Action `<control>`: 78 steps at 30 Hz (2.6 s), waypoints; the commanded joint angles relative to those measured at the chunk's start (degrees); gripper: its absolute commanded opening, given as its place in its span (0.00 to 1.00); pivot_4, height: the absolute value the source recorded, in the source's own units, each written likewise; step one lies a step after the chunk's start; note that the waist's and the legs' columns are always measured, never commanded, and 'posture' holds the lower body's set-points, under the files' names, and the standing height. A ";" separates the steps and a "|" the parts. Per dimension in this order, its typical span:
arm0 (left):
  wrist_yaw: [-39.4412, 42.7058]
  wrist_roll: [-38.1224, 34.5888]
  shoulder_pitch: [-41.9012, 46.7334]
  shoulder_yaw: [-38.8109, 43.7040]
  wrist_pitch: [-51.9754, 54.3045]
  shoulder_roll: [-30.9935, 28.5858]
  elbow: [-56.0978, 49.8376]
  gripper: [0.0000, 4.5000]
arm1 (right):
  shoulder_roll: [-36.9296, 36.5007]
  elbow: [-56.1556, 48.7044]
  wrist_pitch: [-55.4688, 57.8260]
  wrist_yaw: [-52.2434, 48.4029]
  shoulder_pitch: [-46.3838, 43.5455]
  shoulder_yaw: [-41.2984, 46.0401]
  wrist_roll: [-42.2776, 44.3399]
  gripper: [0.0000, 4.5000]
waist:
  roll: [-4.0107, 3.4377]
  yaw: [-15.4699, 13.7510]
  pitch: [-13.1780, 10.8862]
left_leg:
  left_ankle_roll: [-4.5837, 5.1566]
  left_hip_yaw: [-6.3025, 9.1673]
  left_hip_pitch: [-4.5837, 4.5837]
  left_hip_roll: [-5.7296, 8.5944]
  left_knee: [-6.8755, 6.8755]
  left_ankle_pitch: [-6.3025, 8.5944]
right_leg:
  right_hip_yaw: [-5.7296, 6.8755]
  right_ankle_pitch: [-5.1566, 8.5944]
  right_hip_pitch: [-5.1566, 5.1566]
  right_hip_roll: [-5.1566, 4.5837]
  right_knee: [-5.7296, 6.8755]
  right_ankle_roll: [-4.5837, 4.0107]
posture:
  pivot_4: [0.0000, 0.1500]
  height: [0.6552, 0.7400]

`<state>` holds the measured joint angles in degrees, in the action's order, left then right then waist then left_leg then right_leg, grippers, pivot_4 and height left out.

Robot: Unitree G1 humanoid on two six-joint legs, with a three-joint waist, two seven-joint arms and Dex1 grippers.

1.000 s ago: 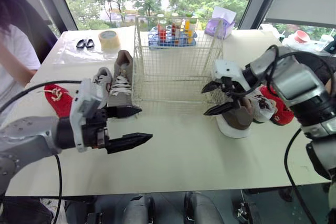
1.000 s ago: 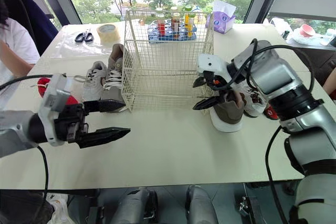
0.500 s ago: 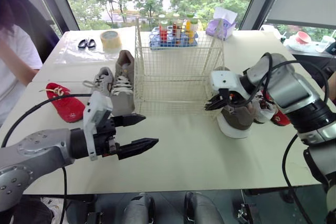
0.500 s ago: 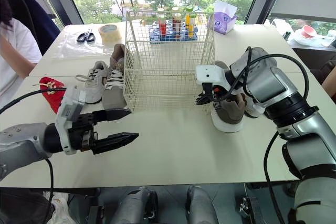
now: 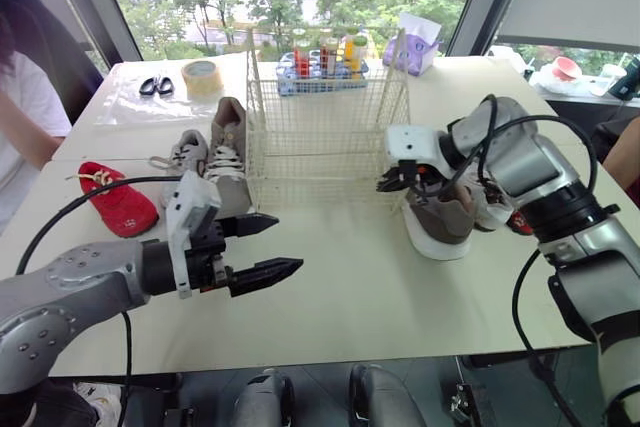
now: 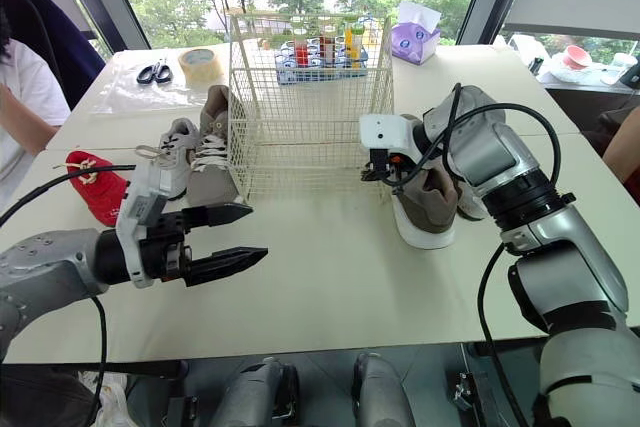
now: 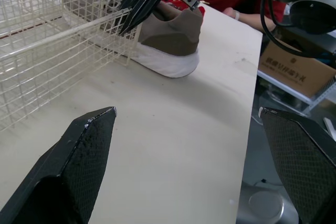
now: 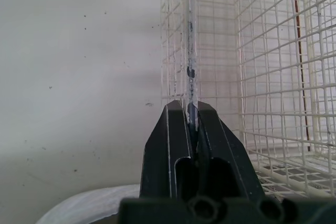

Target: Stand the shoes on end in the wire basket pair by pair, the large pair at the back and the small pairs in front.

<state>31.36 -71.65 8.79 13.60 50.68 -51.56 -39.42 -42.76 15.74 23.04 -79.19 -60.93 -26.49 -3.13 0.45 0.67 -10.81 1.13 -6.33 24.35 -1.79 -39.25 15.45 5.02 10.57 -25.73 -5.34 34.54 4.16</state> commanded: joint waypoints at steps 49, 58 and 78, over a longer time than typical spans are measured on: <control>3.83 1.29 -0.38 -1.10 -0.69 6.11 1.57 1.00 | -1.89 -21.07 8.81 0.24 5.65 19.76 16.89 0.94 | 0.01 -0.09 -0.01 | -0.01 0.04 -0.02 0.01 -0.04 -0.02 | -0.01 0.07 -0.16 -0.15 0.47 0.00 | 1.00 1.00; -8.96 4.47 -5.04 -5.00 -5.40 17.46 -3.75 1.00 | -1.28 -31.02 32.95 25.09 17.04 50.84 27.55 0.97 | 0.24 -1.65 0.14 | 0.28 0.14 -0.10 0.03 -0.11 0.16 | 0.00 0.10 -0.02 -0.21 0.51 -0.12 | 1.00 1.00; -11.81 24.03 -11.12 -17.24 -11.13 24.65 -2.98 1.00 | 22.65 -46.71 25.06 54.38 53.27 53.52 26.02 0.97 | -0.15 -1.32 0.39 | 0.45 0.17 -0.63 -0.02 -0.04 0.26 | -0.03 0.48 0.38 -0.11 0.47 -0.56 | 1.00 1.00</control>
<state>18.72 -48.70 -2.14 -3.56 40.91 -26.84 -41.45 -20.59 -32.07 51.03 -26.04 -7.76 27.33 23.34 0.31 -0.65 -10.43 1.58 -6.15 23.72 -1.81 -39.28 15.71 4.99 11.06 -25.35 -5.45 35.01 3.59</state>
